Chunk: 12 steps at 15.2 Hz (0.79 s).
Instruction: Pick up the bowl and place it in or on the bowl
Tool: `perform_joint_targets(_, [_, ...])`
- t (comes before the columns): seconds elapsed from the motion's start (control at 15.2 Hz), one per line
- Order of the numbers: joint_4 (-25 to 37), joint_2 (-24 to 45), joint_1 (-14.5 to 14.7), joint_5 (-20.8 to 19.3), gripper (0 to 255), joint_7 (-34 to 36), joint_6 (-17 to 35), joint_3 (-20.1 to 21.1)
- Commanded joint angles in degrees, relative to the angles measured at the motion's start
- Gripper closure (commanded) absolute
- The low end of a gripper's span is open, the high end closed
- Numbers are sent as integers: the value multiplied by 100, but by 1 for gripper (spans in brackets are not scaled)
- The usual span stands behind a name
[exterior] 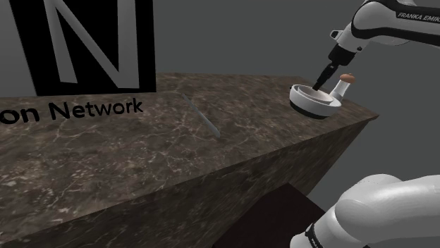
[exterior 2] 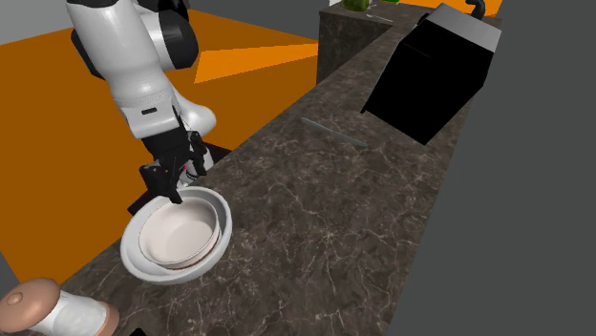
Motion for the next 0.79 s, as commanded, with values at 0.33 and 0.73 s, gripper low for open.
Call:
perform_joint_targets(0.33, [773, 60, 31, 69, 0, -34, -719, 106])
perform_joint_targets(0.73, [773, 60, 31, 69, 0, -34, -719, 106])
